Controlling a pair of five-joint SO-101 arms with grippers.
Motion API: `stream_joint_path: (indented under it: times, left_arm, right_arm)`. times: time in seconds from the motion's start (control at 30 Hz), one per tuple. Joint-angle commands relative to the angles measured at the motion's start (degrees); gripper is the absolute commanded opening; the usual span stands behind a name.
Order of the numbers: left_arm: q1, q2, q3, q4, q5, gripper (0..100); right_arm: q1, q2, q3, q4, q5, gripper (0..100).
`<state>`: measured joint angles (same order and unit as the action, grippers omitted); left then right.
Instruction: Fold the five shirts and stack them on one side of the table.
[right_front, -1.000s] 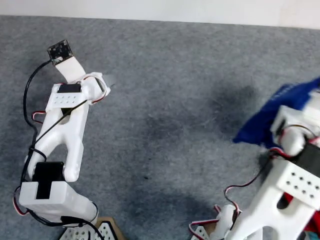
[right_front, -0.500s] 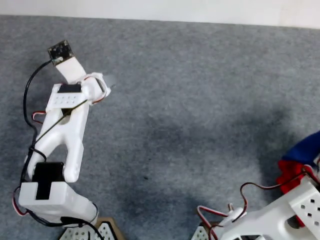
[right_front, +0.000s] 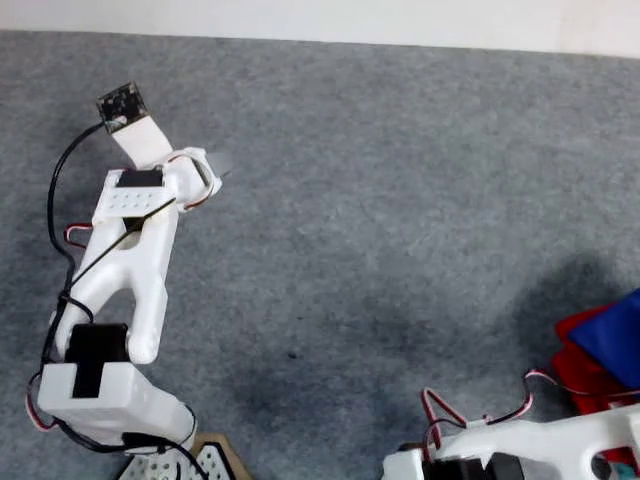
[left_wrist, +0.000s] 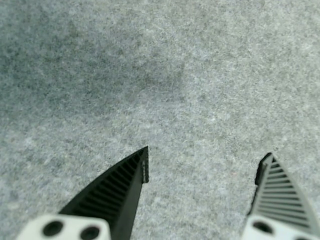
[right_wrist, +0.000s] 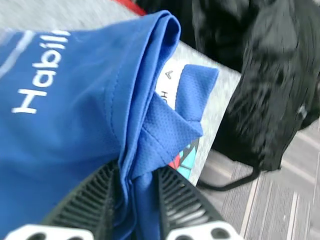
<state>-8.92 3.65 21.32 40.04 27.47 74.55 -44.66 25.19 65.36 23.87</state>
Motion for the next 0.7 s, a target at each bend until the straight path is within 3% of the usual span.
stream_joint_path:
  times: [0.0, 0.1, 0.2, 0.27, 0.37, 0.5, 0.67]
  left_arm:
    - [1.19, -1.45, -0.22, -0.79, 0.18, 35]
    - [1.19, -1.45, -0.22, -0.79, 0.18, 35]
    - [1.27, -1.45, -0.22, -0.79, 0.18, 35]
    - [1.27, -1.45, -0.13, -0.79, 0.18, 35]
    - [1.71, -1.45, -0.13, -0.79, 0.18, 35]
    - [1.71, -1.45, -0.13, -0.79, 0.18, 35]
    - [1.71, -1.45, -0.13, -0.79, 0.18, 35]
  right_arm:
    - [2.42, -0.75, 9.01, -9.45, 0.44, 0.6]
    - [3.38, -0.48, 17.27, -15.96, 0.44, 4.6]
    - [3.82, -0.57, 22.02, -19.12, -0.97, 17.9]
    - [3.82, -1.01, 21.32, -20.18, -3.78, 25.2]
    - [4.00, -1.10, 14.99, -20.00, -8.79, 26.9]
    - [3.30, -0.92, 3.82, -13.14, -13.71, 26.9]
    - [-6.64, -0.48, -7.96, -1.36, -14.95, 26.9]
